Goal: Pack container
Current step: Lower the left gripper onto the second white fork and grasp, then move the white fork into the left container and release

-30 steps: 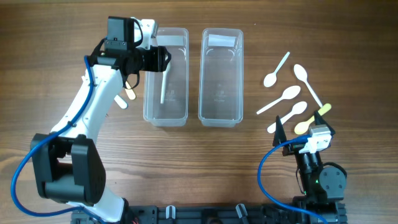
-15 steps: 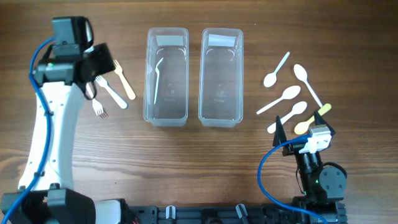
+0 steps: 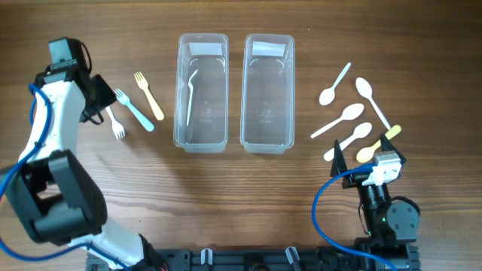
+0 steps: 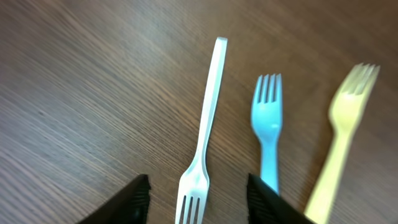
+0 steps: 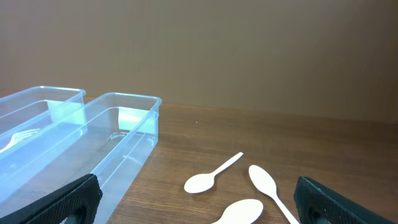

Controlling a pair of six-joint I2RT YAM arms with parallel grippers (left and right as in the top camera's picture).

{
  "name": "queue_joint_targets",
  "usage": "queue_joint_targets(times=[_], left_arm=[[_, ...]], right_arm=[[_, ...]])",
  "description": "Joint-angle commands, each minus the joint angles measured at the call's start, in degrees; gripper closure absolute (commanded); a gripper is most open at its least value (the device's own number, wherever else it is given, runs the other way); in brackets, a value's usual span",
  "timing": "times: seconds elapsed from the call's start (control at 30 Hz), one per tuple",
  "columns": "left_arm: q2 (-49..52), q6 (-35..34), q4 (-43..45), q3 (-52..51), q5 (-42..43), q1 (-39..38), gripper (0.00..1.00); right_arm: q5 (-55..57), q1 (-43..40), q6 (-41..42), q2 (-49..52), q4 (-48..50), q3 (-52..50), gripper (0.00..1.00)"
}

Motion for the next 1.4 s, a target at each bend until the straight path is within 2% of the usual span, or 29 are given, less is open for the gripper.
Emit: queue_joint_targets(times=[0.0,0.17,0.23,0.3,0.37,0.5,0.57,0.63,0.7,0.87,0.9,1.0,1.07,1.17,1.37], left_arm=[[4.98,-0.57,0.17,-0.42,1.51,0.37,0.55],[10.36,-0.24,0.17,-0.42,2.03,0.37,0.55],[11.61,-0.24,0.17,-0.42,2.03,0.37,0.57],[12.24,-0.24,0.20,-0.44,2.03,0.37,0.67],[12.28,-0.24,0.26,-0.44,2.01,0.37,0.82],[12.28,-0.22,0.35,-0.44,1.99,0.37,0.86],[12.28,-0.24,0.44,-0.44,2.01,0.37,0.96],[12.24,-0.20,0.46,-0.37,2.01,0.37,0.96],[11.19,2.95,-0.87,1.11,1.92,0.37,0.96],[4.09,4.55,-8.15,10.34,1.88,-0.07,0.96],[1.31,4.55,-9.03,12.63,3.23,-0.72,0.96],[-6.14,5.40,-6.21,14.05,16.41,-3.87,0.96],[-8.17,6.03,-4.50,14.05,22.29,-6.51,0.96],[-8.35,6.03,-4.09,13.94,23.43,-11.41,0.96],[-2.49,6.05,-4.13,13.79,23.43,-21.11,0.96]], right_arm=[[-0.31,-0.20,-0.31,-0.11,0.31,-0.09,0.00],[-0.31,-0.20,-0.28,-0.11,0.31,-0.09,0.00],[-0.31,-0.20,-0.28,-0.11,0.31,-0.09,0.00],[-0.31,-0.20,-0.28,-0.11,0.31,-0.09,0.00],[-0.31,-0.20,-0.31,-0.11,0.31,-0.09,0.00],[-0.31,-0.20,-0.28,-0.11,0.31,-0.09,0.00],[-0.31,-0.20,-0.28,-0.11,0.28,-0.09,0.00],[-0.31,-0.20,-0.31,-0.11,0.31,-0.09,0.00],[-0.31,-0.20,-0.28,-0.11,0.31,-0.09,0.00],[-0.31,-0.20,-0.28,-0.11,0.31,-0.09,0.00],[-0.31,-0.20,-0.28,-0.11,0.31,-0.09,0.00],[-0.31,-0.20,-0.28,-0.11,0.31,-0.09,0.00],[-0.31,-0.20,-0.28,-0.11,0.31,-0.09,0.00],[-0.31,-0.20,-0.28,-0.11,0.31,-0.09,0.00],[-0.31,-0.20,-0.31,-0.11,0.31,-0.09,0.00]])
